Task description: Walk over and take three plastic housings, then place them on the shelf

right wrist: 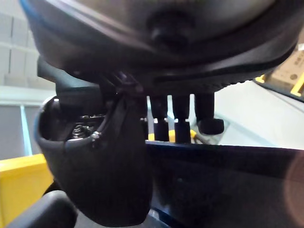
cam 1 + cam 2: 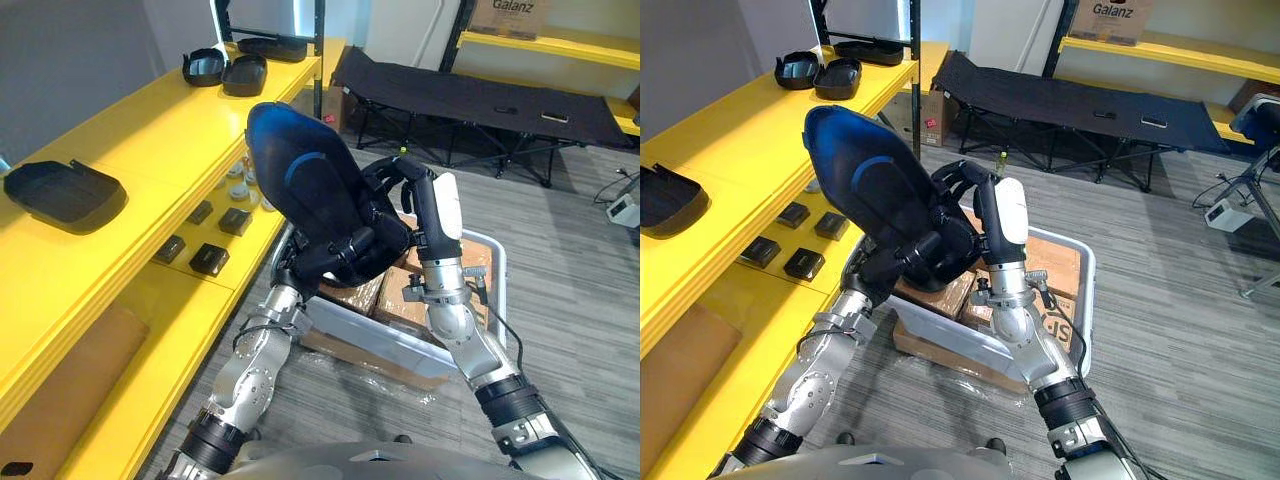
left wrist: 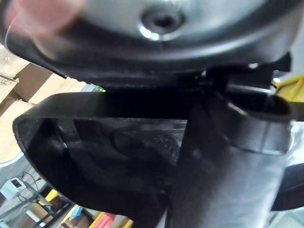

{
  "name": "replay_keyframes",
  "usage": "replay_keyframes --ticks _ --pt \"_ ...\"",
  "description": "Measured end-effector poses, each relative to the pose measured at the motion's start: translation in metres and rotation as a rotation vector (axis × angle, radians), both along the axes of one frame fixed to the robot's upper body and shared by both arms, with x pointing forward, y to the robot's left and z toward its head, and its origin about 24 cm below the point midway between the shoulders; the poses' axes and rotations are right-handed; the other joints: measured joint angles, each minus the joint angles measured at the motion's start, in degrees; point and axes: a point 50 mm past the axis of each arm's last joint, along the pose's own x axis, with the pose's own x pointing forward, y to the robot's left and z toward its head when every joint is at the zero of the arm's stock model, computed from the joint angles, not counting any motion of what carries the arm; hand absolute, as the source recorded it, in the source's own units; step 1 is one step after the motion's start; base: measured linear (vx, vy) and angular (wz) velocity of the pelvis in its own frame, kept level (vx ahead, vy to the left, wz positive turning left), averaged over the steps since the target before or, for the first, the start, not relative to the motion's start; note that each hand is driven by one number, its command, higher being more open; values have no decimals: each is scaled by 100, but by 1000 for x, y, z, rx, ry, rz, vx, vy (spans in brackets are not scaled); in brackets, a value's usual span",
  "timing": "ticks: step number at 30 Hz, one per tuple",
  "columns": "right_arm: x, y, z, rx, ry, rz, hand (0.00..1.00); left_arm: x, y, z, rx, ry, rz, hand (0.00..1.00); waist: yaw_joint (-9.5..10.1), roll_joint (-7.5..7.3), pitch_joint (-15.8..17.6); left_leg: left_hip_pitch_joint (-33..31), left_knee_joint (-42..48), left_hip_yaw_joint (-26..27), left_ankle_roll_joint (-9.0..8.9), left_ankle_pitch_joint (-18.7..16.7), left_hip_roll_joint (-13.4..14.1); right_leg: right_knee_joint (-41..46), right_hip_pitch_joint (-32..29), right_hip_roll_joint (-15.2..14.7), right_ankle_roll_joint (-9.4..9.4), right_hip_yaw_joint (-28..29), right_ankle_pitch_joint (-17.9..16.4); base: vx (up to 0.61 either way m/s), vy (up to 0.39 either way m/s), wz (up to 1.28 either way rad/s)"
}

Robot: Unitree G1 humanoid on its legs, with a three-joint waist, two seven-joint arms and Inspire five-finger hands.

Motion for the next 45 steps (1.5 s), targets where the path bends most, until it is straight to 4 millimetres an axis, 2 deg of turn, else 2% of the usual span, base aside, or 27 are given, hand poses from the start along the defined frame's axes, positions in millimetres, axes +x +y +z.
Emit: replay_keyframes --ticks 3,8,14,17,18,23,27,29,34,37,41,42,45 --pt "-2 8 -6 -3 30 23 0 1 1 -13 -109 90 45 0 -1 -9 -121 2 16 0 -3 -6 0 -20 19 1 -1 -13 0 0 0 0" --pt "-4 15 -18 22 94 41 0 0 1 -29 -186 177 66 0 1 -69 -159 3 36 -48 -5 -11 3 -85 109 6 -4 -88 3 -15 9 5" --pt "-7 28 -27 109 155 41 0 -2 2 -36 -192 184 98 0 7 -178 -229 4 42 -49 -3 -30 5 -86 116 5 -4 -97 3 -2 3 1" --pt "-9 28 -30 130 174 36 0 -3 1 -38 -178 187 107 0 13 -211 -248 10 49 -49 0 -39 5 -86 129 5 -3 -99 2 0 0 0" --pt "-9 29 -31 144 183 37 100 -3 1 -38 -172 184 114 0 5 -216 -252 14 49 -49 1 -40 5 -86 134 5 -3 -99 2 0 0 0" --pt "-12 33 -35 166 206 40 100 -4 2 -38 -131 178 158 0 -10 -240 -255 41 52 -48 -1 -49 8 -87 159 6 -9 -99 -7 0 0 0" --pt "-27 37 -57 223 324 47 100 2 8 -29 -195 171 338 0 -1 -267 -267 96 47 -40 -3 -71 11 -84 203 12 -96 -126 -63 0 0 0" --pt "-30 42 -63 257 376 76 100 4 16 -22 -108 126 430 0 -13 -258 -264 96 47 -37 -6 -76 16 -83 200 17 -104 -128 -68 0 0 0" --pt "-27 41 -57 425 419 94 100 4 32 3 67 30 632 0 -13 -267 -269 105 70 -36 -36 -117 42 -68 201 43 -93 -130 -61 1 3 -1" --pt "-26 27 -53 551 424 14 100 2 50 15 205 -30 816 0 -28 -264 -267 104 162 -13 -41 -192 43 -69 209 46 -95 -101 -62 3 18 -7" --pt "-27 -13 -47 824 385 -150 100 -2 74 24 412 -59 1038 0 -41 -248 -256 103 186 16 -35 -243 42 -76 195 46 -98 -70 -64 -4 19 -6" --pt "-31 -30 -46 936 362 -192 100 -4 83 25 521 -56 1125 0 -57 -232 -247 106 245 57 -36 -288 43 -80 194 46 -98 -24 -64 -3 18 -13" --pt "-40 -53 -49 1109 353 -203 100 -8 97 27 735 -48 1230 0 -184 -195 -230 106 336 154 -38 -367 47 -84 152 45 -97 70 -64 -7 26 -17"
